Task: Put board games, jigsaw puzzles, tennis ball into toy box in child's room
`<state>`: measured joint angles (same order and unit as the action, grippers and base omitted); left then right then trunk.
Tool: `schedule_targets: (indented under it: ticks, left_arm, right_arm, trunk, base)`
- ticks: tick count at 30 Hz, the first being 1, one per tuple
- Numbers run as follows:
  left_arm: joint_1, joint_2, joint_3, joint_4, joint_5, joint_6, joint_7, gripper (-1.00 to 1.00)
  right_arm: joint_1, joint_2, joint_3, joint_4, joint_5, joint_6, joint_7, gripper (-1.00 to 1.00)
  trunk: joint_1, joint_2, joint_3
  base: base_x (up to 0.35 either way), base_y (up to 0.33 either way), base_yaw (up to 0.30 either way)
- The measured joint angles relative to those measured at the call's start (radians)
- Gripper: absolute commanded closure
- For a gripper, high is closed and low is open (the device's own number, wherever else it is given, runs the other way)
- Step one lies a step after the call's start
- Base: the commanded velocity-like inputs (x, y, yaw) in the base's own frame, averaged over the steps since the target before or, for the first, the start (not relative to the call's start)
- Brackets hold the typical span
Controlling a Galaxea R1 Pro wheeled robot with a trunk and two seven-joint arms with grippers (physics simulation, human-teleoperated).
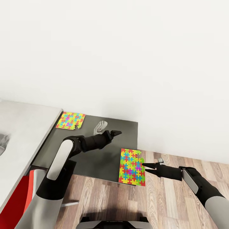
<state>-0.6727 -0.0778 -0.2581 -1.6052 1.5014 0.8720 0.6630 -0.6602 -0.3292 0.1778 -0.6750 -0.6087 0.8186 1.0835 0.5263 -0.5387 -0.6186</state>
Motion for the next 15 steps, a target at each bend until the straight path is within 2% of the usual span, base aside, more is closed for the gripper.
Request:
schedule_targets:
  ticks: [15]
  left_arm:
    - [0.000, 0.000, 0.000, 0.000, 0.000, 0.000, 0.000, -1.00]
  right_arm:
    - [0.000, 0.001, -0.001, 0.000, 0.000, 0.000, 0.000, -1.00]
  trunk:
    - [0.000, 0.000, 0.000]
  base:
    - [0.000, 0.000, 0.001]
